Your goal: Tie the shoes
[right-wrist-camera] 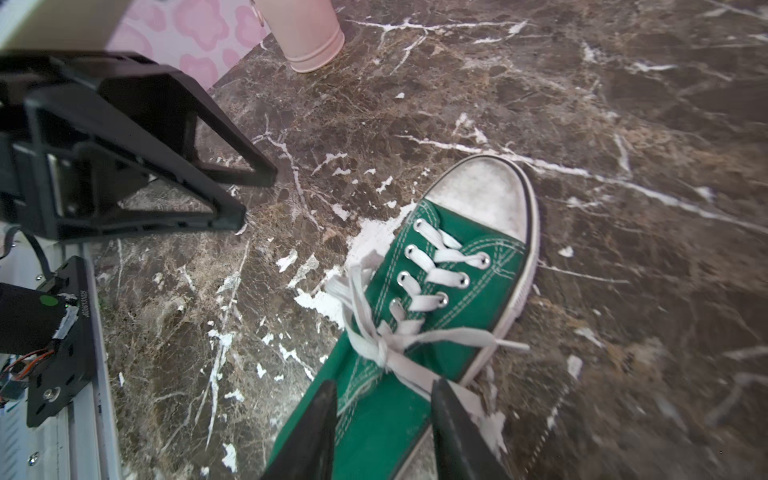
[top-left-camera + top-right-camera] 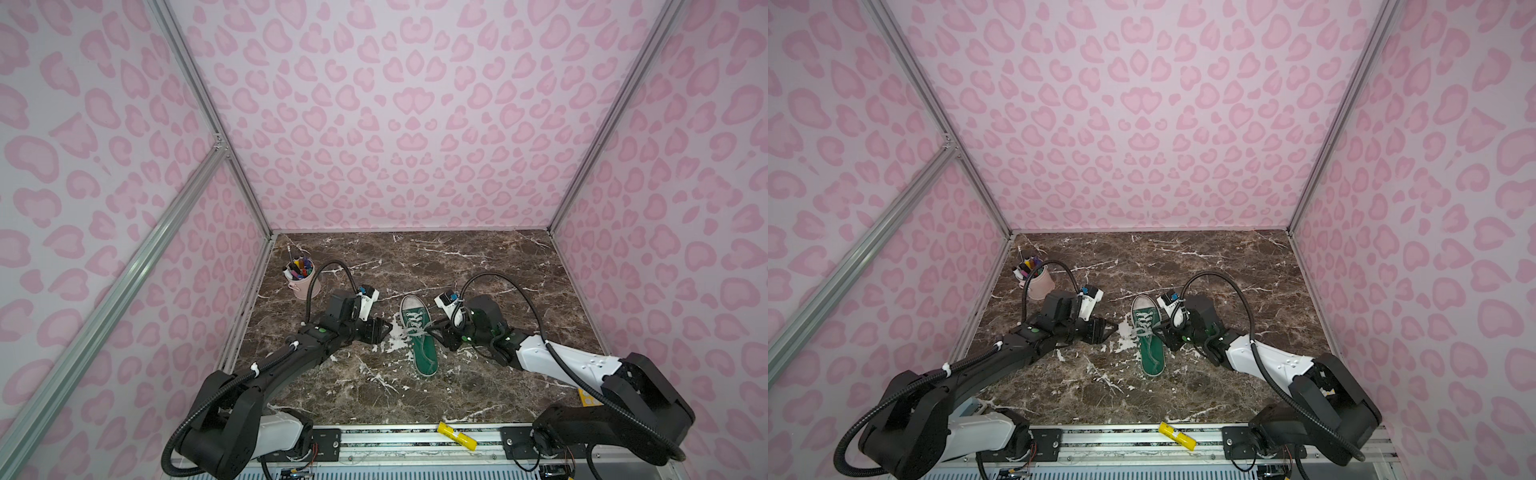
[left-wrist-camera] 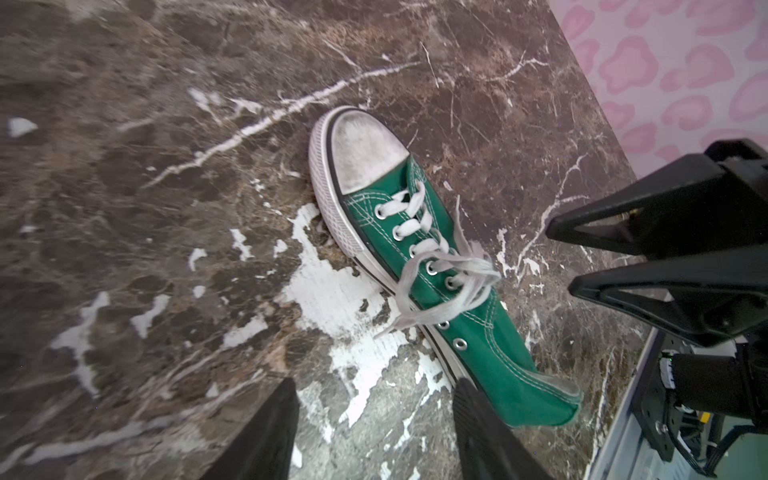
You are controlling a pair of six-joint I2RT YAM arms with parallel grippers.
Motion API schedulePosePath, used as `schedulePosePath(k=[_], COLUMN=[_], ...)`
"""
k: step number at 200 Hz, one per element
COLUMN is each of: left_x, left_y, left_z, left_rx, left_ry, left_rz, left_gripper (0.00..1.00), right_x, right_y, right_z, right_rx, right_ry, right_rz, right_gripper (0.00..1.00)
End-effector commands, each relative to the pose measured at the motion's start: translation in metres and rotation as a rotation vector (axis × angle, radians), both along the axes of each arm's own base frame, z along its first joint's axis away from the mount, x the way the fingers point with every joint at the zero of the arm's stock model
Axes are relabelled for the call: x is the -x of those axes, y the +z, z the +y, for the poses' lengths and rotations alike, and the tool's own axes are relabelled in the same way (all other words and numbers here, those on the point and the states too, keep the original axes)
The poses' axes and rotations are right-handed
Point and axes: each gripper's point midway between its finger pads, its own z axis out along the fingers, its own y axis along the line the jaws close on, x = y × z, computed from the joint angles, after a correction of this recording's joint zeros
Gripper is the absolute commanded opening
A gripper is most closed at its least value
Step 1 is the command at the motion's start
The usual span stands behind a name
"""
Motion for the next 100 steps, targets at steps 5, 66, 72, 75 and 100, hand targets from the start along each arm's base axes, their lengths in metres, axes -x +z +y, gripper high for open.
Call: schedulePosePath(k=[5,66,72,75,100], left_x=[-0.006,-0.012,-0.012,-0.012,-0.011], left_y=[0.005,0.007,0.007,0.007,0.006], left_z=[0.015,0.019,0.02,0.02,0.02], left_rx=[-0.019,-0.007,-0.007,-0.008,-0.006], left_ry=[0.05,0.076,0.078,0.077,0.08], left_rz=[0.009,0.0,0.0,0.001,0.004], left_gripper=[0.63,0.63,0.63,0.63,0.63], right_x=[0.021,0.037,0.037,0.037,0.04], right_y=[-0.026,-0.034,-0.035,-0.036,-0.05], right_z=[-0.031,-0.051,-0.049,-0.049,-0.042], right_rx=[0.136,0.155,0.159,0.164,0.202], right_ry=[-0.048,-0.105,-0.102,-0.096,-0.063], right_rz=[0.096,0.158,0.171,0.177,0.233], right_gripper=[0.4,0.41,0.41,0.41,0.41])
